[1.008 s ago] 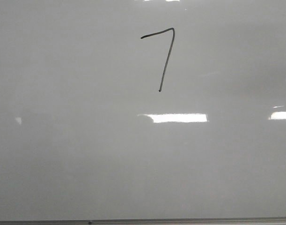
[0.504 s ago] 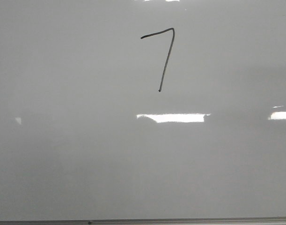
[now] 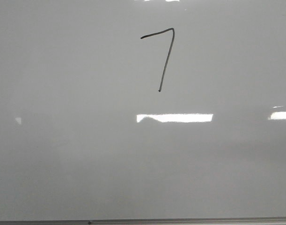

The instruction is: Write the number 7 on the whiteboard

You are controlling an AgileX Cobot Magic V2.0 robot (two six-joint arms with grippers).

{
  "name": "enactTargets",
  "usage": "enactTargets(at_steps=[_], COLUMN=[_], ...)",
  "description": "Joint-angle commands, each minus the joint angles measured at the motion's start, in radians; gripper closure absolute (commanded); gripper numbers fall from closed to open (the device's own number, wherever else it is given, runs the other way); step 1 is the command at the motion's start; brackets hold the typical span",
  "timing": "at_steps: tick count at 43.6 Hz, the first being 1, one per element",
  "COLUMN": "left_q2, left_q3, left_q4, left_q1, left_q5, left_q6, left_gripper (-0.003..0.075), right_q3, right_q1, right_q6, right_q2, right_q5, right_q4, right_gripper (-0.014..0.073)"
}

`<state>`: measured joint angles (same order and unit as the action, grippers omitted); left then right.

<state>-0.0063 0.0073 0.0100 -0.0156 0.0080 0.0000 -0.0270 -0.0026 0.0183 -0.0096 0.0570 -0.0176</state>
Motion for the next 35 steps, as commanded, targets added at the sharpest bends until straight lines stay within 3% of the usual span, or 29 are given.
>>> enactTargets(at_steps=[1,35], left_q2=[-0.012,-0.012], left_q3=[0.012,0.012], left_q4=[-0.01,-0.01], left_q1=[-0.001,-0.001], left_q5=[-0.083,-0.083], left_q6=[0.0,0.0], left_gripper=[0.0741,0.0741], right_q3=[0.003,0.003], right_q1=[-0.006,-0.006], right_q6=[-0.004,-0.004], right_q2=[-0.019,-0.019], right_q5=[-0.091,-0.158], right_q4=[-0.001,-0.001], right_gripper=[0.0661,0.0661])
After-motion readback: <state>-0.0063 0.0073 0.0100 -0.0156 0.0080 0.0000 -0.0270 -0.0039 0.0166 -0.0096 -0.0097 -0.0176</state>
